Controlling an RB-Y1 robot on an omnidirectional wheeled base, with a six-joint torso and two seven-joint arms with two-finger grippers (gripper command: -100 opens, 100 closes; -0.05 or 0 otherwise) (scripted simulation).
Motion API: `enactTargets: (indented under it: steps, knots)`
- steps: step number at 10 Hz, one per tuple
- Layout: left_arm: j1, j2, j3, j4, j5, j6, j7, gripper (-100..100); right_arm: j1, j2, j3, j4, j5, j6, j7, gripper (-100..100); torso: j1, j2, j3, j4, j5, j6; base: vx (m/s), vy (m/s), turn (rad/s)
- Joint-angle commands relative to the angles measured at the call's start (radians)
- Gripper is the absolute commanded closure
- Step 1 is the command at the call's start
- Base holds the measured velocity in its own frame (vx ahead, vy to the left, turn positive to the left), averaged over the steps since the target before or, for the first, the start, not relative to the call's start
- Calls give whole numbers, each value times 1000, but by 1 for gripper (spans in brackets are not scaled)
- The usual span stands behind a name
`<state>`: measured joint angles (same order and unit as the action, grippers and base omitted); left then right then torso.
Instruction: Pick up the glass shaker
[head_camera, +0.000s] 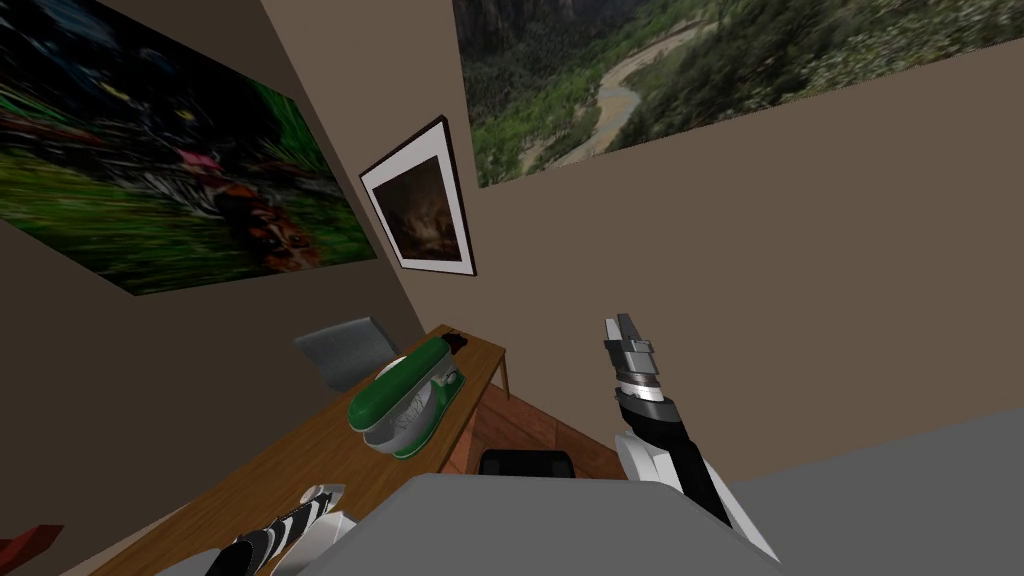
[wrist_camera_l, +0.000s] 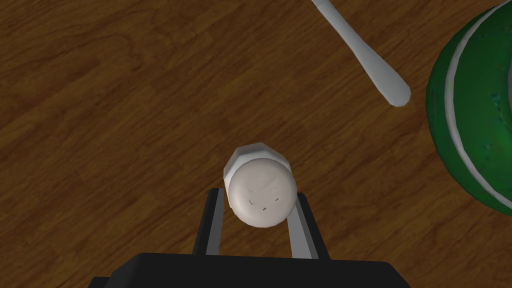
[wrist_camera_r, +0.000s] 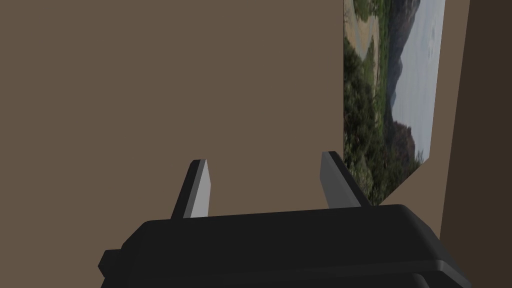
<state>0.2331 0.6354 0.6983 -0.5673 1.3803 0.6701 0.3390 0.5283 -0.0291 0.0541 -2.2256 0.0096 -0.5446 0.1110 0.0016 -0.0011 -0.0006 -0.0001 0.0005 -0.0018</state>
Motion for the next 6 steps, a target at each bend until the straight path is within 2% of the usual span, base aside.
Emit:
enactTargets:
  steps: [1, 2, 4, 5, 6]
  knots:
    - [0, 0, 0, 0, 0, 0, 0, 0, 0, 0, 0, 0, 0, 0, 0, 0, 0, 0, 0, 0, 0, 0, 0, 0, 0]
    - [27, 29, 1, -17, 11, 29, 24, 100, 0, 0, 0, 0, 0, 0, 0, 0, 0, 0, 0, 0, 0, 0, 0, -71, -21]
    - [34, 38, 3, -19, 16, 39, 27, 100, 0, 0, 0, 0, 0, 0, 0, 0, -6, 0, 0, 0, -1, 0, 0, -79, 4]
    - [28, 33, 4, -12, 15, 32, 16, 100, 0, 0, 0, 0, 0, 0, 0, 0, -6, 1, 0, 0, -1, 0, -2, -30, 6]
    - [30, 33, 3, -14, 15, 34, 19, 0, 0, 0, 0, 0, 0, 0, 0, 0, -3, 0, 0, 0, -1, 0, -1, -7, 1]
